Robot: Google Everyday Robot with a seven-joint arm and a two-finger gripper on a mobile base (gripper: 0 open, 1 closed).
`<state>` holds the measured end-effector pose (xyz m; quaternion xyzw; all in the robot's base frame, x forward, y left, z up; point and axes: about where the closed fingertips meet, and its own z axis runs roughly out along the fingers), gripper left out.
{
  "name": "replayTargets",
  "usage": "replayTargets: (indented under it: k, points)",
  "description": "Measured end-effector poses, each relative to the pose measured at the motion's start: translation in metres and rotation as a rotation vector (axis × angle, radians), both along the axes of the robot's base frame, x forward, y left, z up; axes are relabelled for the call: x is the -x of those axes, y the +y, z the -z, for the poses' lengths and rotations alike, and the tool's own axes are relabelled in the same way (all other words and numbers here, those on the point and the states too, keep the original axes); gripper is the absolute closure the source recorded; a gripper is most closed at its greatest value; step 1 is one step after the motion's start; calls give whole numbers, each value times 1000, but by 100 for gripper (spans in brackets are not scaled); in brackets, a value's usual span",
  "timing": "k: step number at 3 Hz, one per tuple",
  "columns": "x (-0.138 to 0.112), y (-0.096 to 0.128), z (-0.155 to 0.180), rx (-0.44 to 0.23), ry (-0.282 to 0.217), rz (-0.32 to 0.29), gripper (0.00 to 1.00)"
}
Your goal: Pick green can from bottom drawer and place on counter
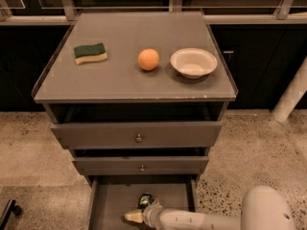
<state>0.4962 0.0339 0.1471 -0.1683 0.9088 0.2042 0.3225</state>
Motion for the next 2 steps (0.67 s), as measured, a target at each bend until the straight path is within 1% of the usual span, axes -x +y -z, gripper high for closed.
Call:
replayTargets:
  k: [1,2]
  points:
    - [0,0,0,0,0,0,23]
    - [0,0,0,0,0,0,46]
